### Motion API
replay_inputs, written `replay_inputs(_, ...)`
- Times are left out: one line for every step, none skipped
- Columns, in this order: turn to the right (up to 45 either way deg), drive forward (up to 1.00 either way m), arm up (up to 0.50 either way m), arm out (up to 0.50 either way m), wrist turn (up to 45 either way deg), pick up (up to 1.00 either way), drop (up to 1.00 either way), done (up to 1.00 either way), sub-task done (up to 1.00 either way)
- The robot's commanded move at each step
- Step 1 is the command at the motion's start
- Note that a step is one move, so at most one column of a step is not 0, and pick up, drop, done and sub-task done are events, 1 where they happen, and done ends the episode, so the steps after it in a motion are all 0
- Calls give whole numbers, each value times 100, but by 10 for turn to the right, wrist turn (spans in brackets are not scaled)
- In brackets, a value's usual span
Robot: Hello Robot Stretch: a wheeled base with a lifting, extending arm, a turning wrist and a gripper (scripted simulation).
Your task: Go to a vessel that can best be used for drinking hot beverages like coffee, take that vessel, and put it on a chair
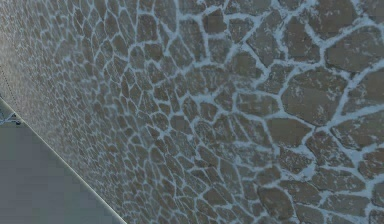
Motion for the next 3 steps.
replay_inputs(0,0,10,0,0,0,0,0,0)
replay_inputs(0,0,48,0,0,0,0,0,0)
replay_inputs(0,0,0,0,-450,0,0,0,0)
